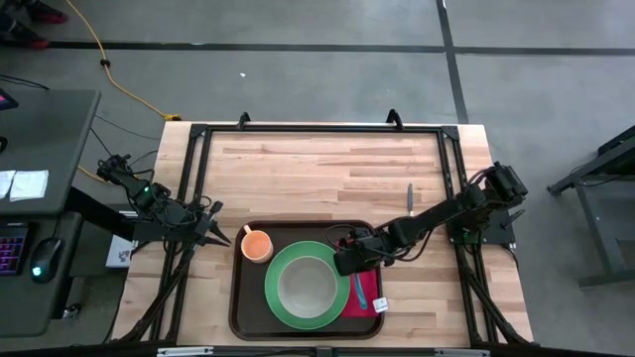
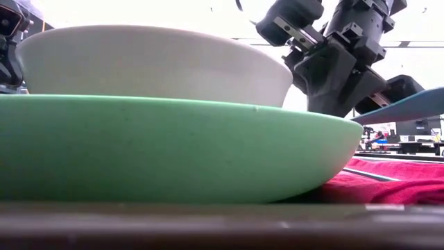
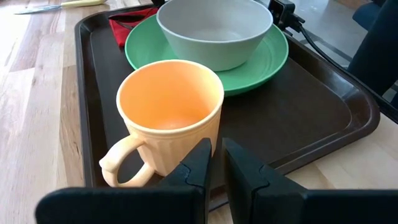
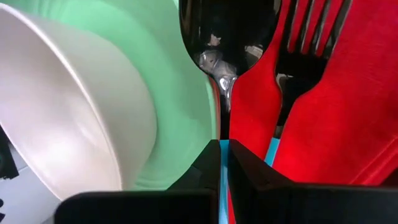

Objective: Set up tray
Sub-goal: Put the spoon on the top of the table napkin between the green and blue fork on the brown serving tray

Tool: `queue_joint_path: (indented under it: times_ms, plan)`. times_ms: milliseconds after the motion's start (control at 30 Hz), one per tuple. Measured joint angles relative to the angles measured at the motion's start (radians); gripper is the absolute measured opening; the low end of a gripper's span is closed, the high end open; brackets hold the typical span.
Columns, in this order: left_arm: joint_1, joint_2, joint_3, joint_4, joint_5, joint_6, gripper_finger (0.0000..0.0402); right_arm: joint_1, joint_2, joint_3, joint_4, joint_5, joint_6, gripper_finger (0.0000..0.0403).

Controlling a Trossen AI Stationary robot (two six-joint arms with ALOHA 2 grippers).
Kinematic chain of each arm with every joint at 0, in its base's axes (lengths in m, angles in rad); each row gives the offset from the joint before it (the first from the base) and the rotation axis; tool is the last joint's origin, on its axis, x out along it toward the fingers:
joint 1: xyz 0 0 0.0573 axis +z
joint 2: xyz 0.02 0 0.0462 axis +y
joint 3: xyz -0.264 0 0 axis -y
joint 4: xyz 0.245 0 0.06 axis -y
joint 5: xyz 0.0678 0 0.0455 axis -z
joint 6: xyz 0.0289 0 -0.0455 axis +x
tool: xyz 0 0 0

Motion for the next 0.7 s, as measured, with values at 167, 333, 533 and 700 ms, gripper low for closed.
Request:
queue_joint_path:
  times_ms: [167, 333, 533, 700]
  plan:
    - [0.0, 0.0, 0.0, 0.0, 0.0, 0.0, 0.0072, -0.002, 0.002, 0.0, -0.009, -0.007, -0.009, 0.0]
    - [0.0, 0.0, 0.0, 0.0, 0.0, 0.0, 0.0072, -0.002, 0.026, -0.002, -0.008, -0.03, -0.013, 0.0]
    - [0.0, 0.0, 0.0, 0.001, 0.0, -0.001, 0.0072, -0.002, 0.072, -0.002, 0.065, -0.063, -0.013, 0.0]
    - [0.0, 0.0, 0.0, 0.0, 0.0, -0.004, 0.0072, -0.002, 0.079, -0.002, 0.09, -0.066, -0.001, 0.0]
